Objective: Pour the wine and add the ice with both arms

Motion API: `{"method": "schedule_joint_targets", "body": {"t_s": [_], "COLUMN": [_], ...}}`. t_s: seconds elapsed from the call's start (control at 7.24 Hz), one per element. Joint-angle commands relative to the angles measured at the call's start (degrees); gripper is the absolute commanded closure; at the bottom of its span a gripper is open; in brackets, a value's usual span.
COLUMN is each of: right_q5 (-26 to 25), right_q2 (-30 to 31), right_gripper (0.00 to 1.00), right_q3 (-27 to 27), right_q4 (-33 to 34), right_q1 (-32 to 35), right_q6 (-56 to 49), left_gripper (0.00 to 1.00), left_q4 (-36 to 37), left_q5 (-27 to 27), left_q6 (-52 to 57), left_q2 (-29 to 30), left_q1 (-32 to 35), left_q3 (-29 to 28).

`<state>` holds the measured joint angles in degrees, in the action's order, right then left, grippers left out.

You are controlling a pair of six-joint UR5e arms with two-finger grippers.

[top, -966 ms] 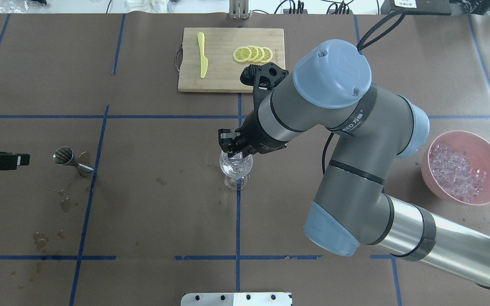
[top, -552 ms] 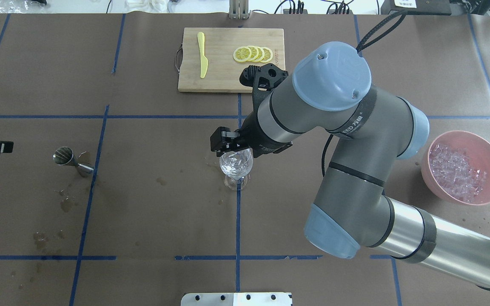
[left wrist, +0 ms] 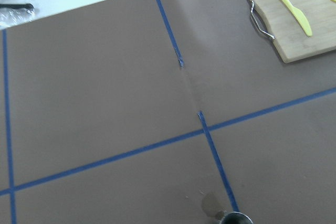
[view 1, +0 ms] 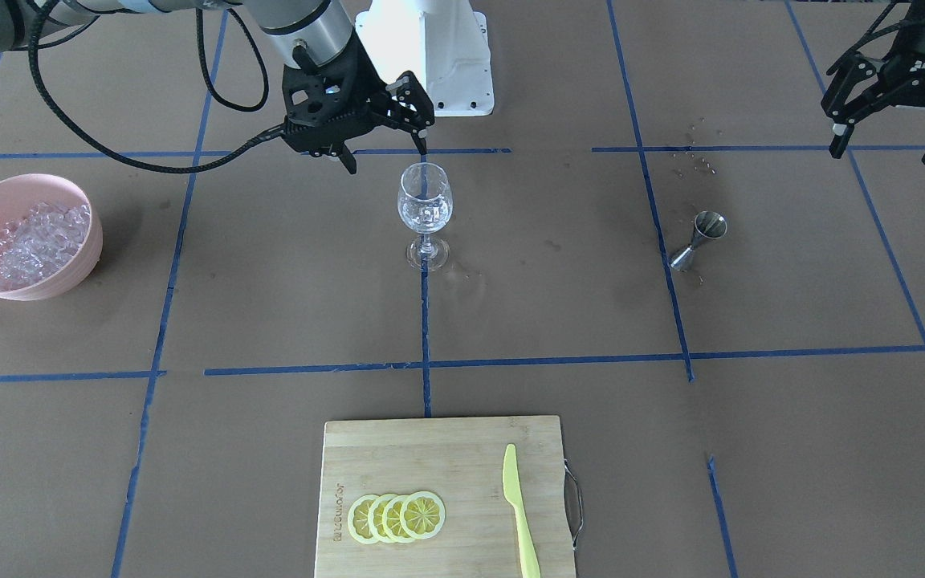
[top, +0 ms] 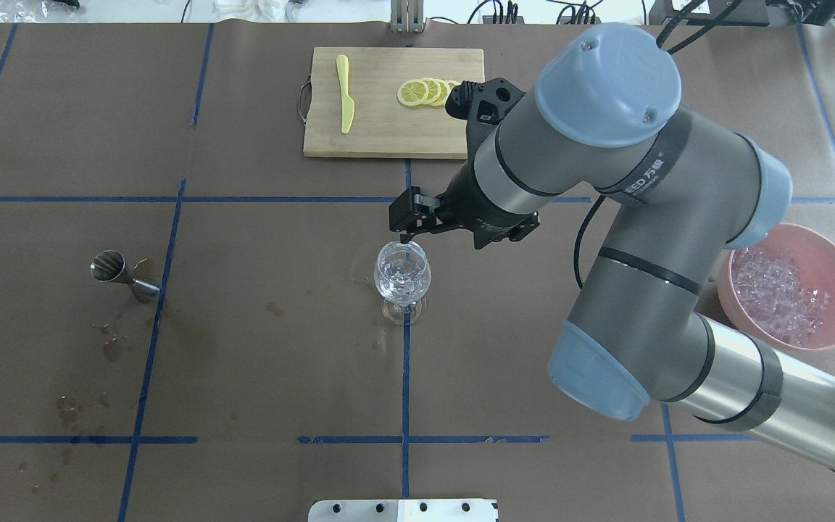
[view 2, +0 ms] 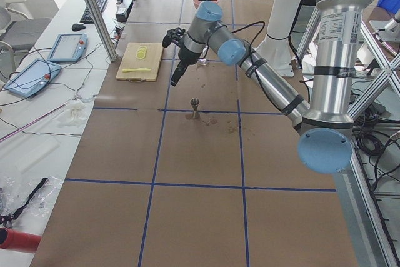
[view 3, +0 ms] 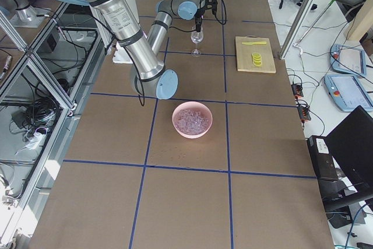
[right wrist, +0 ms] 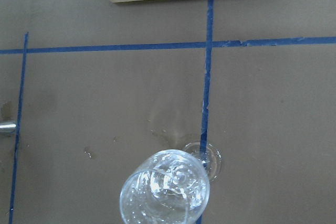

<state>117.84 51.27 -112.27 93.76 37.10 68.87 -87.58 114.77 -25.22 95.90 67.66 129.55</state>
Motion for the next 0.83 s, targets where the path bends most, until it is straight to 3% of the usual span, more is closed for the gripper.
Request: {"method": "schedule_joint_targets", "body": {"t_s": [0.0,0.28,0.55,0.69], "right_q5": [2.0,9.3,9.3,9.2], "right_q2": [4.7,11.2,15.1,16.3], "right_gripper": [0.00,0.00,0.00,0.00], "right_q3": [-1.4,-1.5,-0.5,0.5], "right_q4": [2.5,6.3,15.1,19.9], "right_q1": [6.0,16.5,21.3,25.5], "right_q6": [-6.3,-18.6,-35.0,-43.6], "left_gripper": [0.00,0.00,0.00,0.00], "left_q4": [2.2,0.8,1.0,1.0], "left_q5": [5.7,17.0,17.0,17.1], "left_q6": [2.4,4.6,14.0,20.9], "left_q2": [3.0,4.0,3.8,3.8], "left_q1": [4.2,12.3,15.1,19.6], "left_q3": [-5.2,-14.6,-21.5,-26.7]}}
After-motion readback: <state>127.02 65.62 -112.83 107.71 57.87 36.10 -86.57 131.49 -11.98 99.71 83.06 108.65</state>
